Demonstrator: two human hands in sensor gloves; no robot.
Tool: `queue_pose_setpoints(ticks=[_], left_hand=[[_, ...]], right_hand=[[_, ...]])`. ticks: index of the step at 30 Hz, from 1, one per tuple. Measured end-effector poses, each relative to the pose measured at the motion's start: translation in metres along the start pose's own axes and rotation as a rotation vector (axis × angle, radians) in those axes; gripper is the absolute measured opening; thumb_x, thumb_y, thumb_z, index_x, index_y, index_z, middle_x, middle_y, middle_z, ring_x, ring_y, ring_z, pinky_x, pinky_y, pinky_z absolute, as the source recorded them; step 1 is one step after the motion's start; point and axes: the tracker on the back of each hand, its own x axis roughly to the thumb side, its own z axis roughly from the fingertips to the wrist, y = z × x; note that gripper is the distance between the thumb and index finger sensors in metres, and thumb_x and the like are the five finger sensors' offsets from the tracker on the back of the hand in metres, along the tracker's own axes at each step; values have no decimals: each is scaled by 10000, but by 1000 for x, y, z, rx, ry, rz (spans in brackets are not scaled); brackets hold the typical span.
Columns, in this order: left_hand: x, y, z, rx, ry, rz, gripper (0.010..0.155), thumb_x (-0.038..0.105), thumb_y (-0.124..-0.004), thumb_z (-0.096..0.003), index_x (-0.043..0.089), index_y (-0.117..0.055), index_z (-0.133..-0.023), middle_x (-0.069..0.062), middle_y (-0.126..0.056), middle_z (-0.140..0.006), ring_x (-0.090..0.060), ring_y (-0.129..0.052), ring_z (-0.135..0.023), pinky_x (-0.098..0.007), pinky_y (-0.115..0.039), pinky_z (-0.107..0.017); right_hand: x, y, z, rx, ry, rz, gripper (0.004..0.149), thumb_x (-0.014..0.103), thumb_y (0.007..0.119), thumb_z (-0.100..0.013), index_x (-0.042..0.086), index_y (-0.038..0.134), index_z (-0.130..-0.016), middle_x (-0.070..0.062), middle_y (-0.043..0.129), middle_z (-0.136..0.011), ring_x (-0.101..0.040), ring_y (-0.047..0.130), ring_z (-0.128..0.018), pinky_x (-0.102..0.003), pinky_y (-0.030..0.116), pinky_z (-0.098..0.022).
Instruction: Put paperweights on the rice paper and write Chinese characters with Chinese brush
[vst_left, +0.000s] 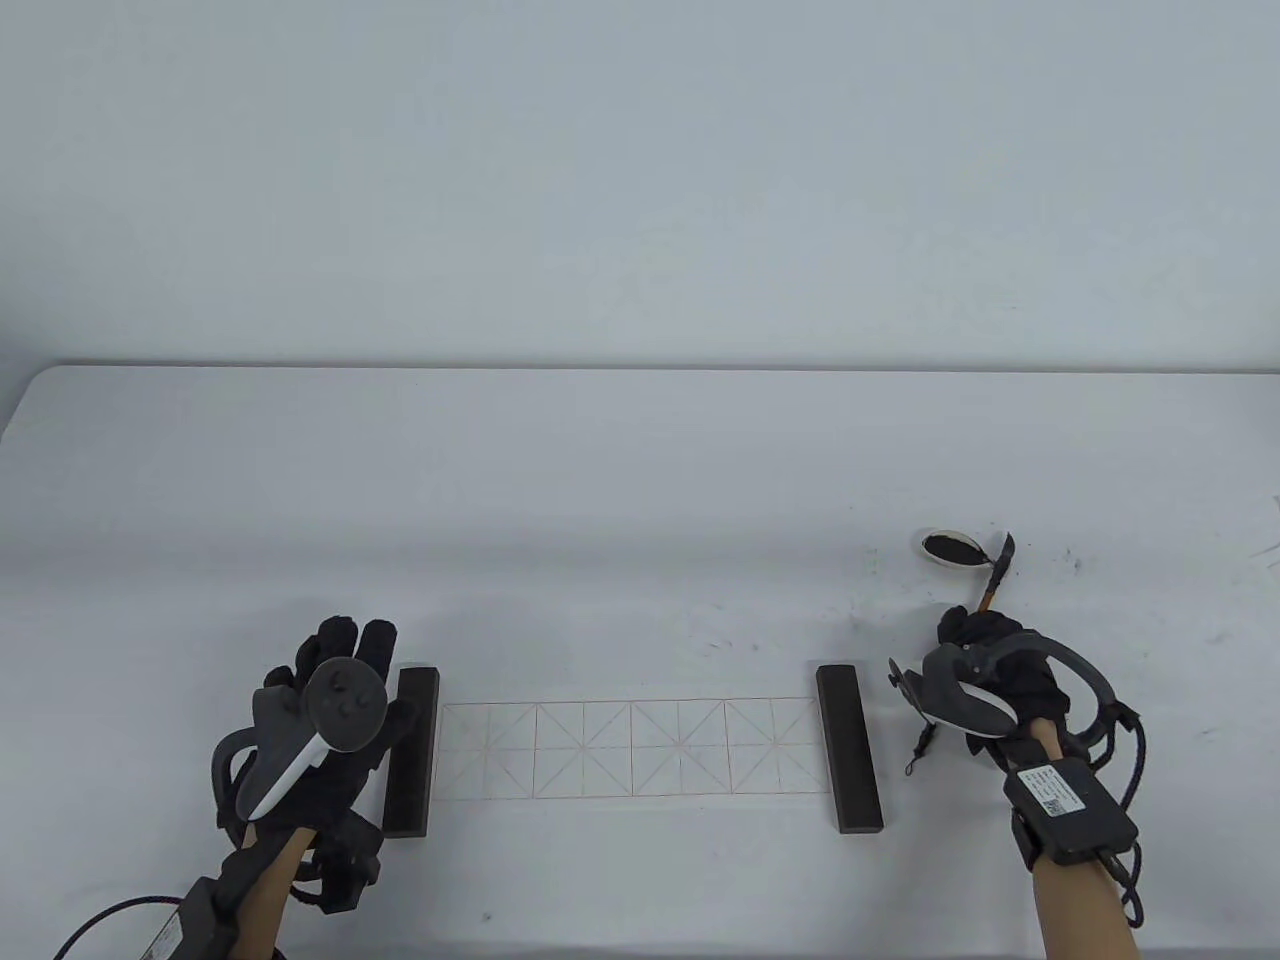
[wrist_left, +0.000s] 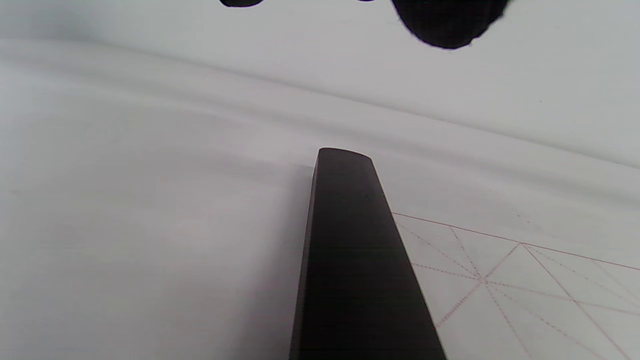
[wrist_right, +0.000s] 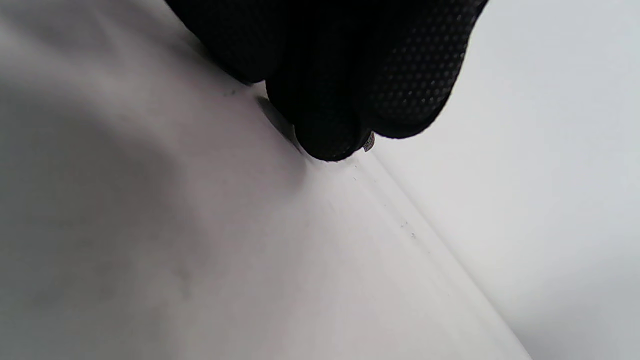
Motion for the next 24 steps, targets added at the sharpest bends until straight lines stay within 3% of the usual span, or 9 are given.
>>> queue_pose_setpoints(ticks=[14,24], left_hand=[[-1,1,0,0,1,4,807,538,-580,-529,410,-122,-1181,-48,-93,-1289,-354,-209,-1236,-563,-177,-877],[-2,1,0,9,-6,3,809,539,-580,-529,409,-120,-1182,-51,-93,-1289,-356,-210,-1235,-564,-177,-876]], right_hand=[[-3,-6,4,-114,59,32,450,202,720,-526,202,584,-955,-116,834,-841,-205,967,-644,-351,873,-447],[-34,-34,14,-166,199,-51,450,195,714,-536,188,575,-964,-129,824,-850,-218,958,-655,-358,870,-451]])
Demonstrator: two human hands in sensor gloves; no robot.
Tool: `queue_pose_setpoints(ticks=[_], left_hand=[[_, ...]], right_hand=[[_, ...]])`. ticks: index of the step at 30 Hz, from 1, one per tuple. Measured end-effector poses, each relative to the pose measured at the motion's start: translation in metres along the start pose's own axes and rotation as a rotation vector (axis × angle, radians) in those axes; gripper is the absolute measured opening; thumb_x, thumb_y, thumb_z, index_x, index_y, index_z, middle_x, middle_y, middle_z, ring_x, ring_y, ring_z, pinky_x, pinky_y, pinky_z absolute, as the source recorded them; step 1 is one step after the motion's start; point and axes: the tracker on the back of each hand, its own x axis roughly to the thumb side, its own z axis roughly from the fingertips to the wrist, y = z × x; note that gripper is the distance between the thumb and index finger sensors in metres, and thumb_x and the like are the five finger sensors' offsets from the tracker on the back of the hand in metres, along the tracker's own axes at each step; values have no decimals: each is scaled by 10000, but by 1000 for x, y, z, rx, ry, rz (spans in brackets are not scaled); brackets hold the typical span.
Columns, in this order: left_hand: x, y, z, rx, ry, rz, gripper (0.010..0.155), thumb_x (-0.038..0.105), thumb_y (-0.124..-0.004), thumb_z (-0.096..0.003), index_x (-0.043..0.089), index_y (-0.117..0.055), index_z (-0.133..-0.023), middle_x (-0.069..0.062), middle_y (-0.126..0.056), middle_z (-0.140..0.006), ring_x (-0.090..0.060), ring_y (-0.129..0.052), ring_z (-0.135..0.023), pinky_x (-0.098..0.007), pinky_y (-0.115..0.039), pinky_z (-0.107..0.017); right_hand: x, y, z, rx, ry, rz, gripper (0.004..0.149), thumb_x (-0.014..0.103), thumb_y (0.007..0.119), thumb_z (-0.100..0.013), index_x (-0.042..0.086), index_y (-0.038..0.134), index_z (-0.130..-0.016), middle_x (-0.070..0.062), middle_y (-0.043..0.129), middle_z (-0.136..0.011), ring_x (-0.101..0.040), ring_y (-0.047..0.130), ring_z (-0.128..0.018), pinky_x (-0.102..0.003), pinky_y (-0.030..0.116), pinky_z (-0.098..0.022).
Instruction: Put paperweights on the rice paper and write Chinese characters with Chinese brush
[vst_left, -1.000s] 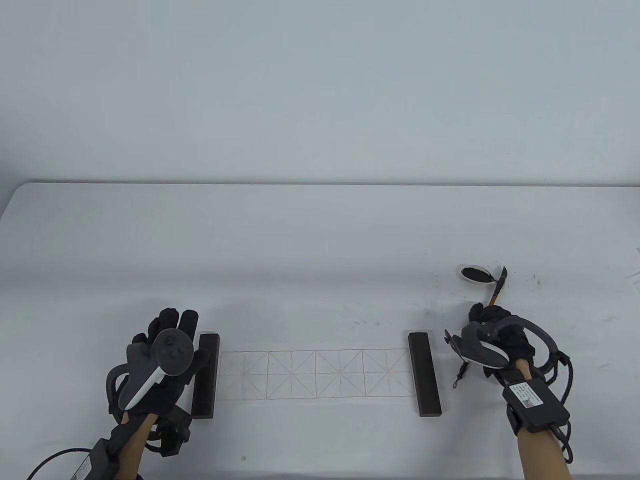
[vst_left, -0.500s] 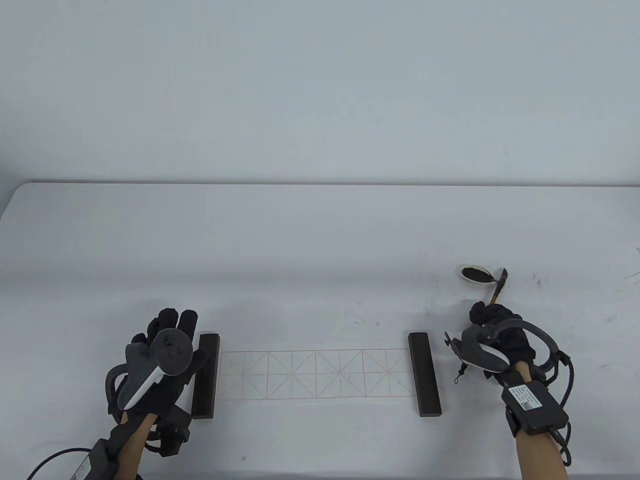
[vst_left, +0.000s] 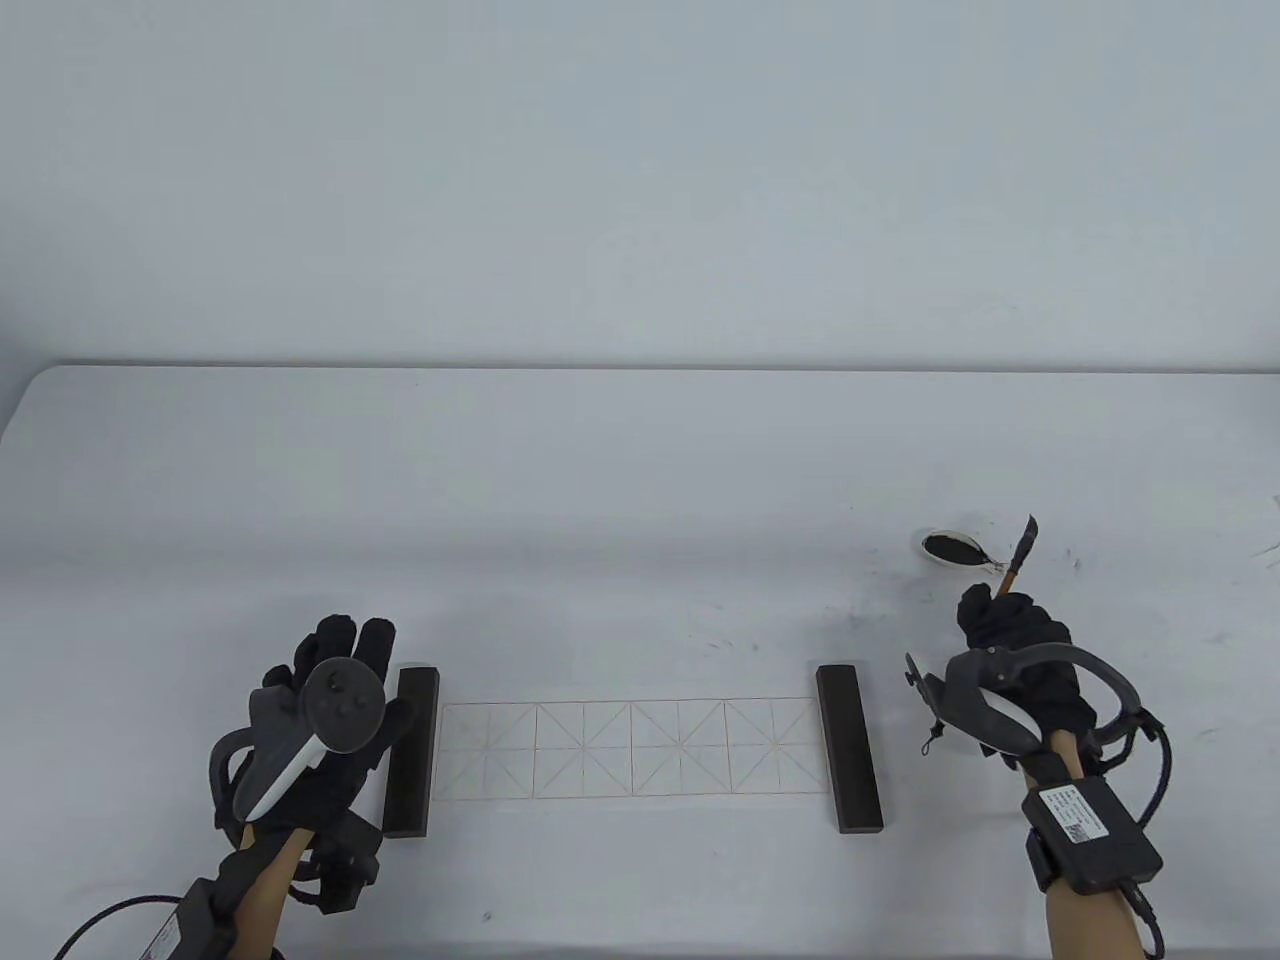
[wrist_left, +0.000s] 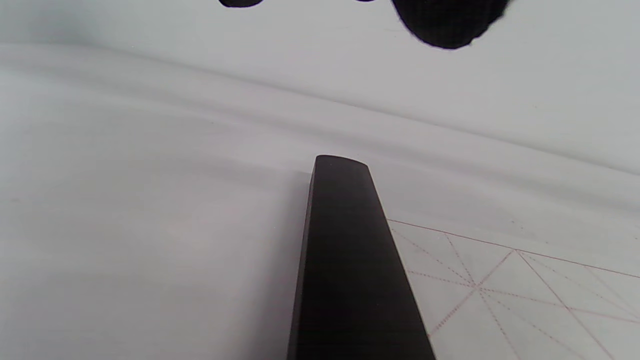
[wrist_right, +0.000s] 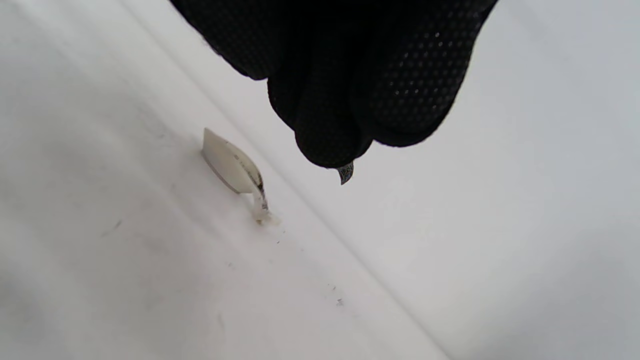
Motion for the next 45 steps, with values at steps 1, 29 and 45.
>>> queue_pose_setpoints(ticks=[1,29,45], left_hand=[[0,0,0,0,0,0,809,539,-580,-529,409,-120,-1182,-47,-93,-1289,-355,-211,-1235,-563,-177,-876],[0,-1,1,9,-16,-2,808,539,-580,-530,406,-125,-1184,-53,-97,-1289,-360,-216,-1234,-566,-182,-875],[1,-3,-1,-19,-17,-7,806,538,-580,-530,407,-127,-1184,-51,-96,-1289,-358,-217,-1234,-565,-180,-875]], right_hand=[[-4,-3,0,-1,22,-16,450,196,714,-536,185,576,-964,-134,824,-849,-218,958,-656,-358,870,-451],[-116,-48,9,-116,623,-1051,457,302,766,-514,-19,776,-839,-141,1028,-556,-173,1069,-360,-282,911,-224],[-91,29,6,-103,983,-1320,413,424,774,-499,116,829,-767,-79,1025,-544,-147,1059,-335,-247,905,-208]])
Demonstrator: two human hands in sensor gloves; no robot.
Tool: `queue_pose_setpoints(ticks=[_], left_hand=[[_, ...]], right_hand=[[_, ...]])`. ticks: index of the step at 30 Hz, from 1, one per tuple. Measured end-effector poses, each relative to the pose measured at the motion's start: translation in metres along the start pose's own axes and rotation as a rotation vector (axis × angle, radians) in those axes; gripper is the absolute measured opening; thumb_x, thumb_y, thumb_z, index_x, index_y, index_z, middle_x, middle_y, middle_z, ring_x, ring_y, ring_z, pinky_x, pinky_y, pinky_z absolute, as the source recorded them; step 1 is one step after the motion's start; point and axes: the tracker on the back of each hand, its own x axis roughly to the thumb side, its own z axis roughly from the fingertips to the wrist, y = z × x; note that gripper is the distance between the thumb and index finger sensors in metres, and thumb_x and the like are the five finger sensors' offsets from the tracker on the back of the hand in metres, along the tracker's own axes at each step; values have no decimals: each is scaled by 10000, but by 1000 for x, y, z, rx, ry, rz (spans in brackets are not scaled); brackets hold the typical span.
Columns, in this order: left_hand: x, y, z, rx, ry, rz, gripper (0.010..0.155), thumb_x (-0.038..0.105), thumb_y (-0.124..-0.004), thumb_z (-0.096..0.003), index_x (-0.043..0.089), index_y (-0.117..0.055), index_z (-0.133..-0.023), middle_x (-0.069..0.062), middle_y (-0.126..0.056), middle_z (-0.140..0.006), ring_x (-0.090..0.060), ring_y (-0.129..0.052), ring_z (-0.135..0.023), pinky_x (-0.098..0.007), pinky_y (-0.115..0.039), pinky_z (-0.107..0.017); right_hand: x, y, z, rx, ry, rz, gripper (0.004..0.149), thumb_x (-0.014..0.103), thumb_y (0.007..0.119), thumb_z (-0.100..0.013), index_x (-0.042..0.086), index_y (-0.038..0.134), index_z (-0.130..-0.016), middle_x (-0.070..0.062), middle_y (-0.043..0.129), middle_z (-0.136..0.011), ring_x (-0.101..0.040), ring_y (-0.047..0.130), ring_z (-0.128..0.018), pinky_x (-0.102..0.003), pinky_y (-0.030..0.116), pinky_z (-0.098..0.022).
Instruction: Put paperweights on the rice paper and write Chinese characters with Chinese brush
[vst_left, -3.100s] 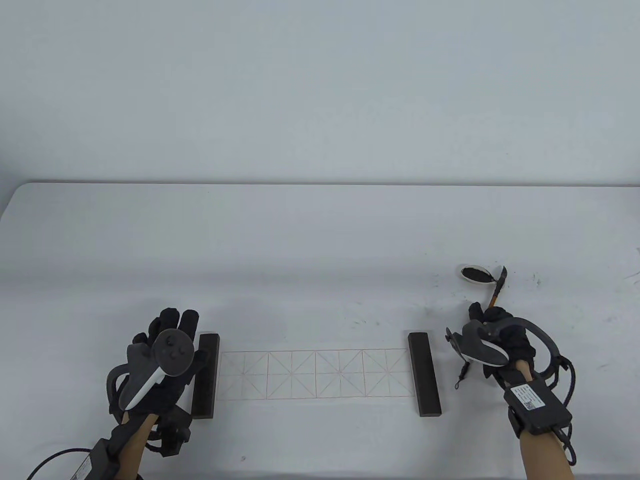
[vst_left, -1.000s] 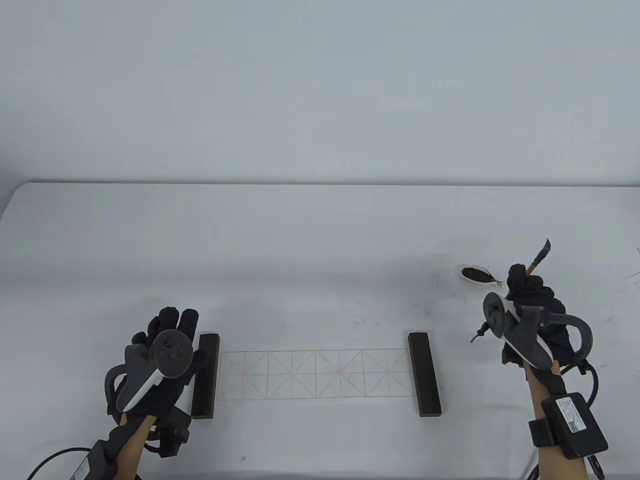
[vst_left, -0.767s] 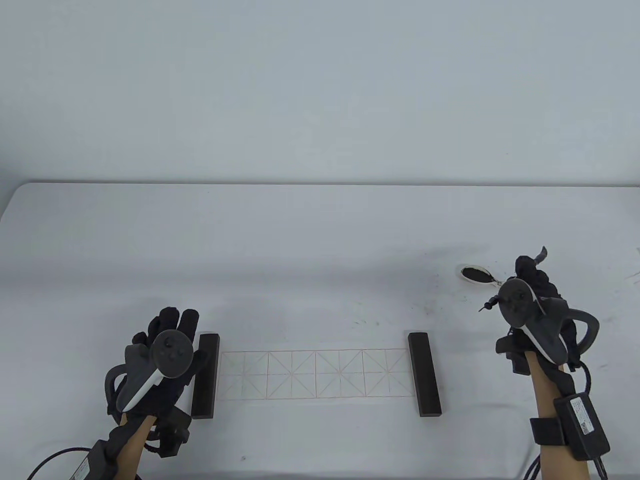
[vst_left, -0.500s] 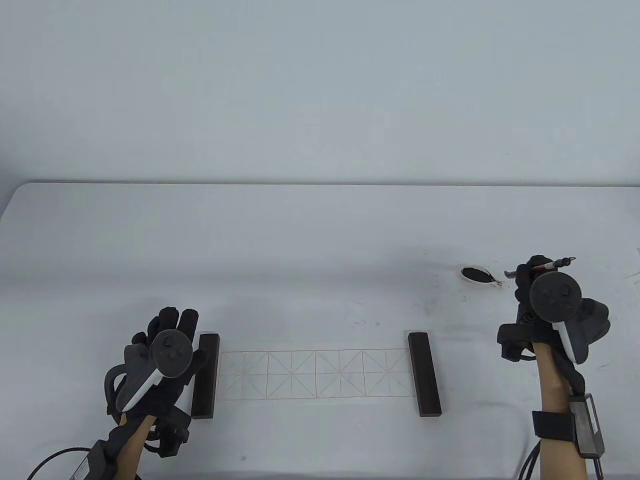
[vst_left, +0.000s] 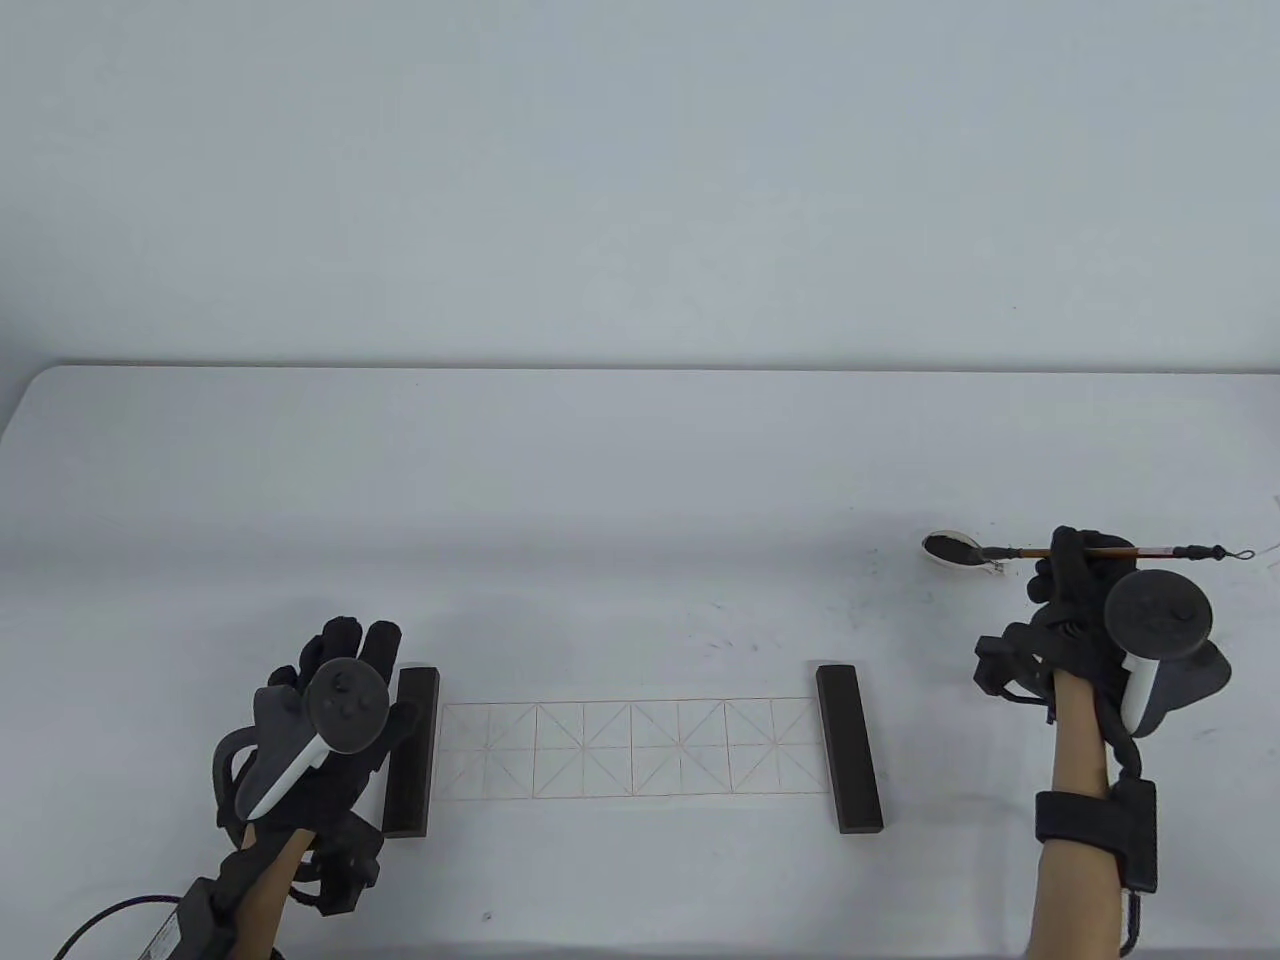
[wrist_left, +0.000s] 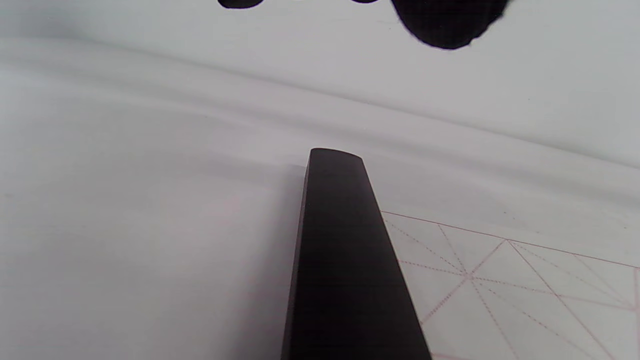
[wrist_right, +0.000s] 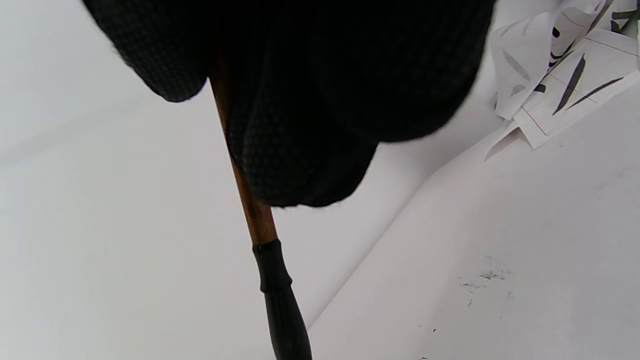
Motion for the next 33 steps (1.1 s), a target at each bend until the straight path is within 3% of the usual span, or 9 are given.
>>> queue_pose_setpoints(ticks=[11,33], left_hand=[[1,0,-1,-11,-6,-2,806,537,-580,-531,404,-129,-1185,-52,-98,-1289,-360,-215,-1233,-565,-181,-875],[1,0,0,-17,3,1,804,536,-581,-530,402,-135,-1185,-52,-101,-1289,-361,-220,-1233,-566,-184,-874]], right_hand=[[-15,24,-3,3,37,52,435,410,722,-531,93,779,-824,-98,999,-615,-164,1052,-402,-263,903,-252],[-7,11,-5,3,-71,134,444,403,726,-531,79,781,-829,-115,997,-622,-181,1049,-410,-278,900,-258]])
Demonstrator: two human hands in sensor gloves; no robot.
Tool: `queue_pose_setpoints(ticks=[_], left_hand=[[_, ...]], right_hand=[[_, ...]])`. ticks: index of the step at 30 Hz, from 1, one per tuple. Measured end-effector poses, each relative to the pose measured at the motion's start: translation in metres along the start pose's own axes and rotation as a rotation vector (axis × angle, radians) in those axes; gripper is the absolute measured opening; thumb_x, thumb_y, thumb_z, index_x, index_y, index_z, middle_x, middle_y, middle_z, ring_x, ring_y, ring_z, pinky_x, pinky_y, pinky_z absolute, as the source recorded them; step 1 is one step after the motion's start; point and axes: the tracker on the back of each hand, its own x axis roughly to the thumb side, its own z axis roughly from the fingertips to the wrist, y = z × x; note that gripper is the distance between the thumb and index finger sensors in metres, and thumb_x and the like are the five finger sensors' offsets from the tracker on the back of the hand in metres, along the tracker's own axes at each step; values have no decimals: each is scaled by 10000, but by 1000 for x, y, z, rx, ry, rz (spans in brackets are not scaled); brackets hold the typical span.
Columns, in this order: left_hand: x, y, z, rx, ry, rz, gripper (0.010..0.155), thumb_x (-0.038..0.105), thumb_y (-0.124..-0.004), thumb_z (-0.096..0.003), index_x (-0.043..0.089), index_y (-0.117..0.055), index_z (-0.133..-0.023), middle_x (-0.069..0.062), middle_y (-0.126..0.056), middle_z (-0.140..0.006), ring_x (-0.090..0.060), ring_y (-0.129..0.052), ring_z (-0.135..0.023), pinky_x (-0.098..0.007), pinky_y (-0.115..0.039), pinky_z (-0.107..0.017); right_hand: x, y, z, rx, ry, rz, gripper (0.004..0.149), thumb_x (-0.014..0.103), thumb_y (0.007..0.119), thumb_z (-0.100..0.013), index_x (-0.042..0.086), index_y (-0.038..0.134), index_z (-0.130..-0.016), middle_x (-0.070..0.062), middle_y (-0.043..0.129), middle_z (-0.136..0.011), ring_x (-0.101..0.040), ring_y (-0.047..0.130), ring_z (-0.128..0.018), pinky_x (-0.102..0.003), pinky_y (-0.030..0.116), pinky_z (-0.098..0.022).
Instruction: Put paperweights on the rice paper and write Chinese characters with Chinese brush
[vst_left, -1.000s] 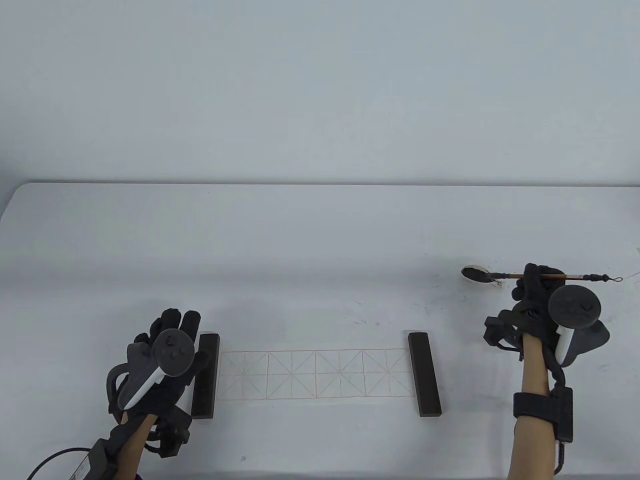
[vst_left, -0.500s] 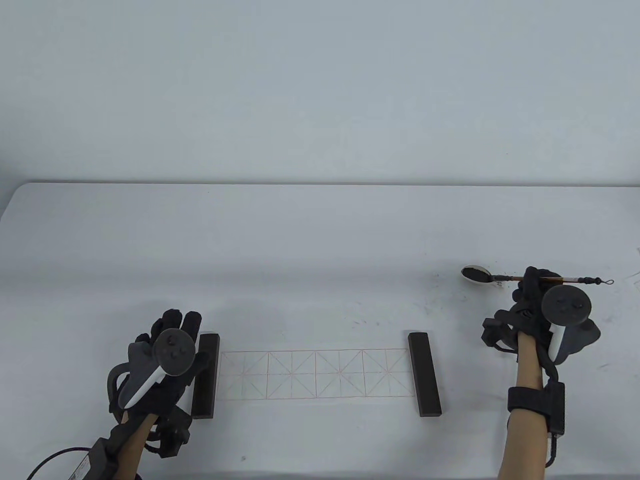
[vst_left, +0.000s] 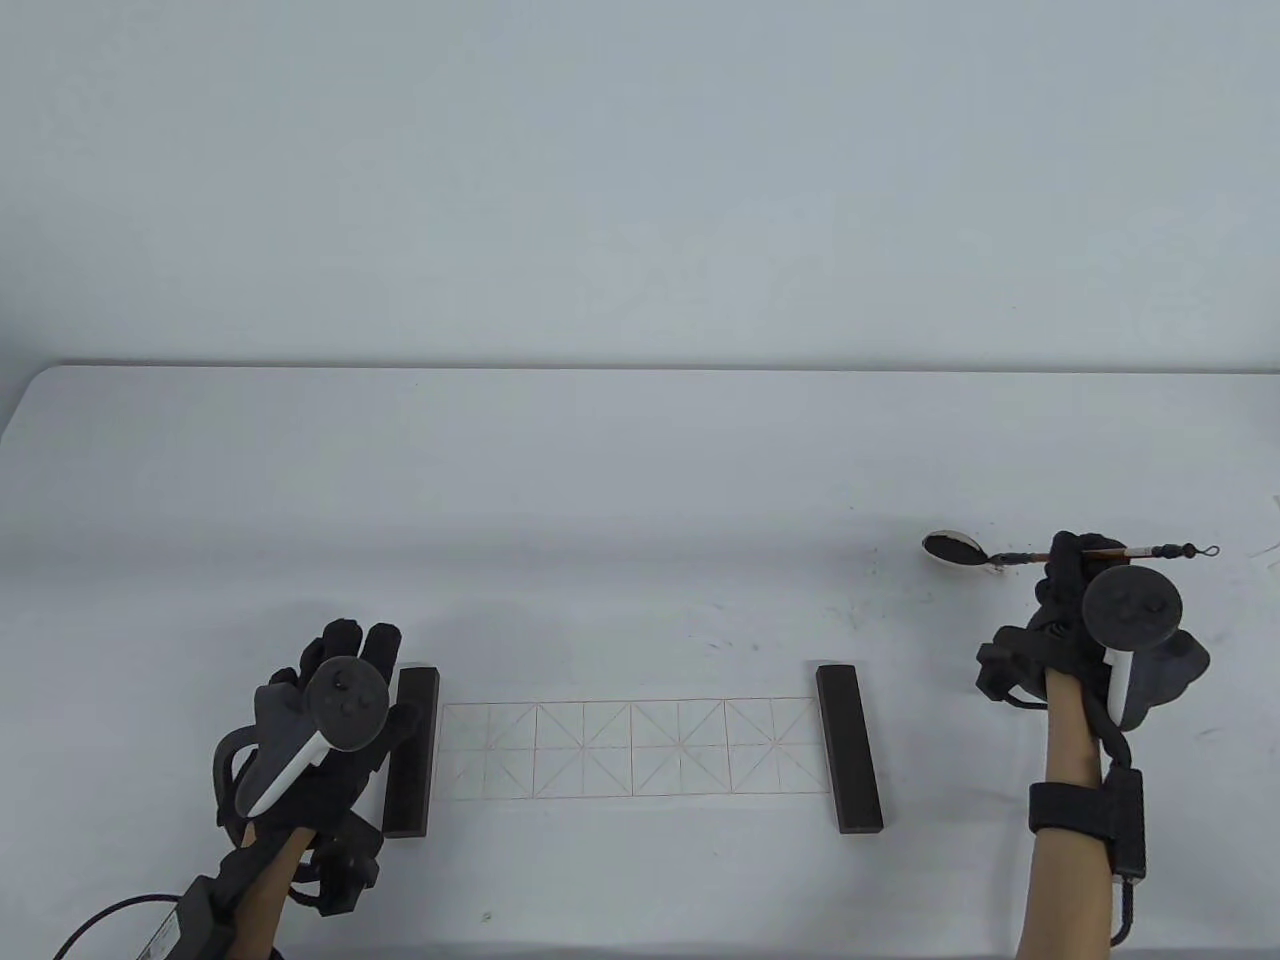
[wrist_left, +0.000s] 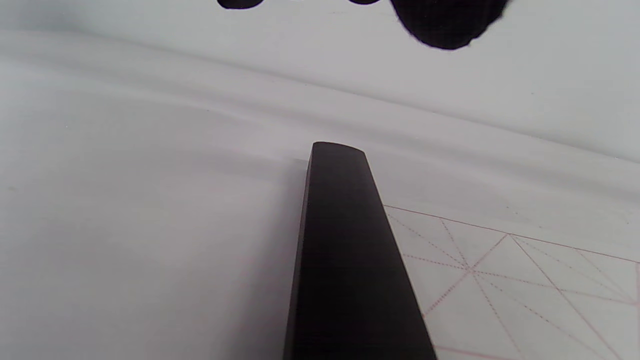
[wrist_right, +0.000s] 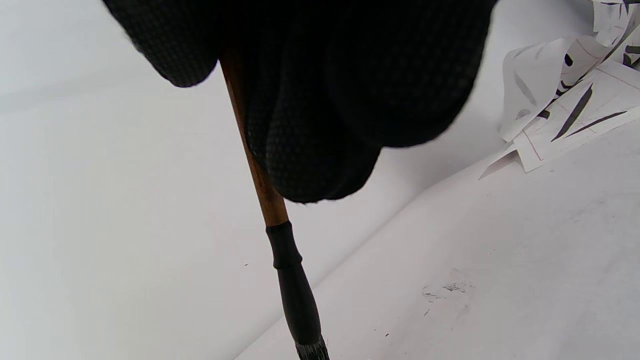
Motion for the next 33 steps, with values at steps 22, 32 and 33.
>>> queue_pose_setpoints(ticks=[22,32,33], left_hand=[[-2,1,0,5,3,8,804,535,-581,-530,402,-135,-1186,-53,-101,-1288,-362,-220,-1232,-566,-185,-874],[2,2,4,35,-26,-24,803,537,-580,-531,402,-135,-1186,-55,-102,-1288,-364,-225,-1230,-567,-190,-873],[3,2,4,37,-27,-26,804,537,-580,-531,401,-134,-1186,-58,-101,-1288,-363,-218,-1232,-566,-189,-874]], right_hand=[[50,-41,34,10,-307,34,466,384,678,-561,43,764,-868,-163,978,-674,-225,1043,-457,-311,897,-281],[121,-61,125,-58,-666,-126,426,422,763,-506,94,857,-762,-98,1030,-543,-157,1053,-338,-250,898,-212],[129,-61,137,-51,-705,-138,422,424,768,-503,97,862,-753,-94,1031,-532,-152,1052,-328,-245,897,-206]])
